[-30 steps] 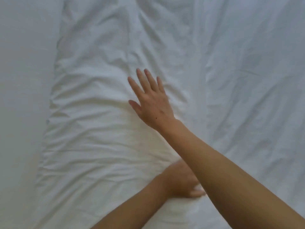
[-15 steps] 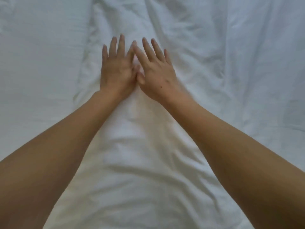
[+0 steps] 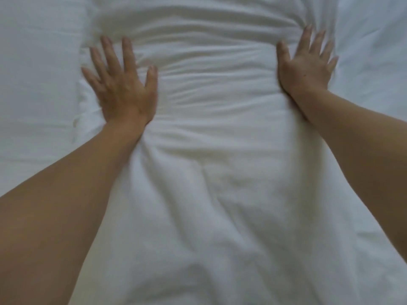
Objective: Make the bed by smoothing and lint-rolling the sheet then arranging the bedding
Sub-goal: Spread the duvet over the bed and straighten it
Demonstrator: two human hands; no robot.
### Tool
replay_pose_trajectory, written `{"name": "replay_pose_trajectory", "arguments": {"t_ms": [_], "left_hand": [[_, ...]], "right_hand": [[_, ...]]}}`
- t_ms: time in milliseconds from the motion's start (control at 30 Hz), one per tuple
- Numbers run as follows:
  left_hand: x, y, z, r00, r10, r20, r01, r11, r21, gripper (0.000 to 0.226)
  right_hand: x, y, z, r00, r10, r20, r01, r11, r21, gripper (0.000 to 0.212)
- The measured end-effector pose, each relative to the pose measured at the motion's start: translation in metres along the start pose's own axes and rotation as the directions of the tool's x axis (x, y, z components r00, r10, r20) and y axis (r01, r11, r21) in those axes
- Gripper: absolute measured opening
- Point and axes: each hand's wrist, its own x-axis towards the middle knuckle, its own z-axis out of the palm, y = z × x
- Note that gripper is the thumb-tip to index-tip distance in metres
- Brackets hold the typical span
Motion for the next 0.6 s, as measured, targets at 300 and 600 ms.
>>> {"name": "replay_pose_trajectory", "arguments": {"t_ms": [300,600], "left_hand": [[-0.059,-0.016,-0.013,0.986,0.146,0.086,-0.146,0.989,-0.002,0.073],[-0.243,-0.087,-0.038,0.972,0.176,0.156,-0.178,0.984,-0.003,0.081]], "right_hand": [[-0.060,0.032,-0.006,0.990,-0.063,0.130,0.065,0.998,-0.006,0.071],[-0.273,0.077,0.017,0.952,-0.265,0.154,0.279,0.957,-0.074,0.103]]}}
